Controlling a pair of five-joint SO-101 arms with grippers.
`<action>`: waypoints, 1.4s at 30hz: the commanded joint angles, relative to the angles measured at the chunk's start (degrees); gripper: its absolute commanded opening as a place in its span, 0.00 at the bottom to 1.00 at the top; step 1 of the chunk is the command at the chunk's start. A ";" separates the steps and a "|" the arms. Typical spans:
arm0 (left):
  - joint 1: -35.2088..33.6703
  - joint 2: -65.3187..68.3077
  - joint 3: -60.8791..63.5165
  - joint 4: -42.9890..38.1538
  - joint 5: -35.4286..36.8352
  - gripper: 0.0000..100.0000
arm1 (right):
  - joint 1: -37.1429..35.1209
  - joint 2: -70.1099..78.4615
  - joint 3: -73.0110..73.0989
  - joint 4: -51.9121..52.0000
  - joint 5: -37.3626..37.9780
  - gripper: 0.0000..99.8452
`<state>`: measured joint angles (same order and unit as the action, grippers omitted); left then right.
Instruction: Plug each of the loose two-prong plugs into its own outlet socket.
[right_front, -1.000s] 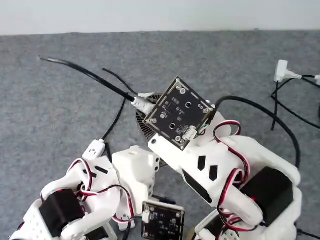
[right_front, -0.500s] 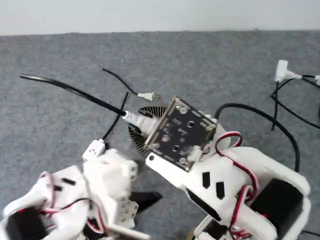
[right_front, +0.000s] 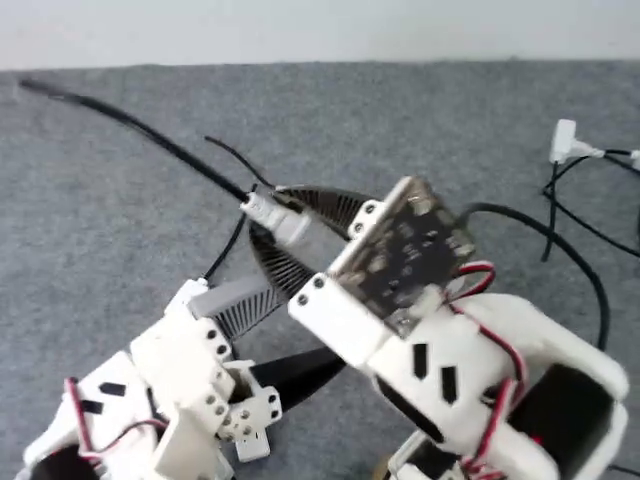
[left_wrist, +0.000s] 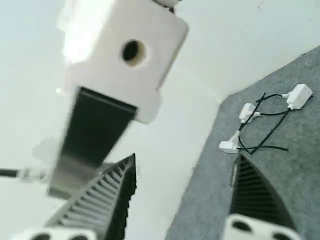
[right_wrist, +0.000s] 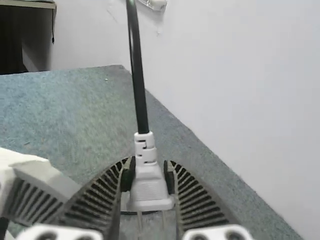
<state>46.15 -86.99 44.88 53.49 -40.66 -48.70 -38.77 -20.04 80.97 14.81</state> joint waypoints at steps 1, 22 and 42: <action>-0.09 -1.23 2.07 -2.64 0.88 0.29 | -2.59 -0.92 -1.85 -0.04 -0.79 0.01; -1.14 -1.67 3.38 -1.76 2.37 0.29 | -2.86 -6.37 -1.67 7.87 -0.70 0.01; 1.93 -7.74 -1.01 5.01 3.78 0.29 | -6.81 -0.48 -1.58 5.41 -0.70 0.01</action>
<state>48.88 -94.64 45.14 58.42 -37.58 -54.24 -39.91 -20.04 87.03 14.64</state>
